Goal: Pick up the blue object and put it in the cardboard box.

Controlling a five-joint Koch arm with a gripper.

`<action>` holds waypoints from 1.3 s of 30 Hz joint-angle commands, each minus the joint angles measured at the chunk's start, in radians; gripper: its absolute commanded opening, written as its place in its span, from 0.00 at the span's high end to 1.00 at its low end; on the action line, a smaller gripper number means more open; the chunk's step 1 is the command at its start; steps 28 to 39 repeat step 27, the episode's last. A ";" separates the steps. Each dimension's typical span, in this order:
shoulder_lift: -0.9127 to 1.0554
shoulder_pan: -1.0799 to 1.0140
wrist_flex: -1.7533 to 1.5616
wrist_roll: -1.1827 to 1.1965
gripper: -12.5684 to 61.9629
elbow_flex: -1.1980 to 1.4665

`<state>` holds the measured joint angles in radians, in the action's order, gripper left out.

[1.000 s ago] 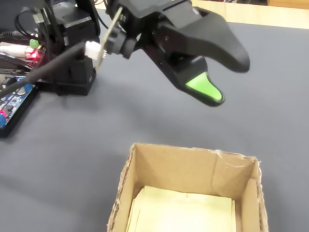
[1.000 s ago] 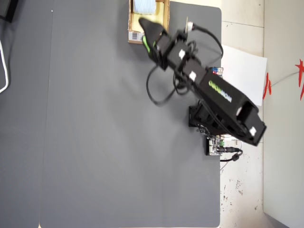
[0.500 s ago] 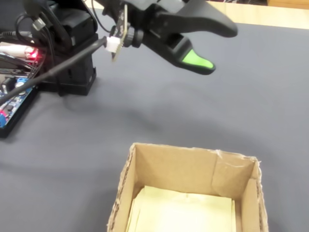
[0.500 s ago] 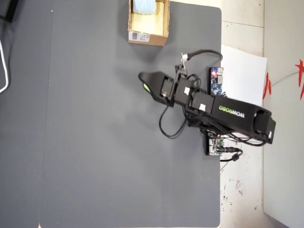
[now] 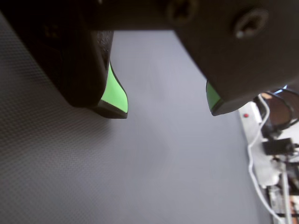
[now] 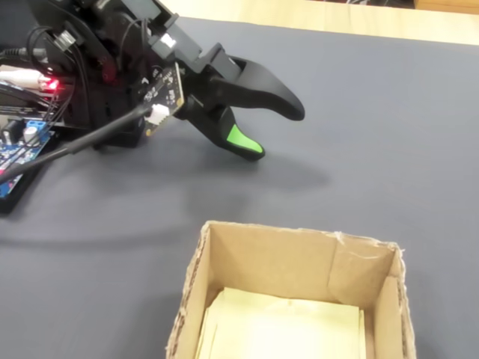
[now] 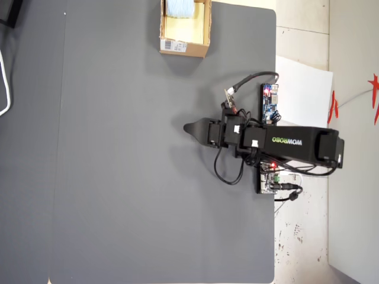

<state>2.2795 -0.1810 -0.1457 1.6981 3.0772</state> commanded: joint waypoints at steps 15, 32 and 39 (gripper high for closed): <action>0.089 0.003 0.103 0.066 0.38 0.041; 0.089 0.003 0.103 0.064 0.38 0.041; 0.089 0.003 0.103 0.064 0.38 0.041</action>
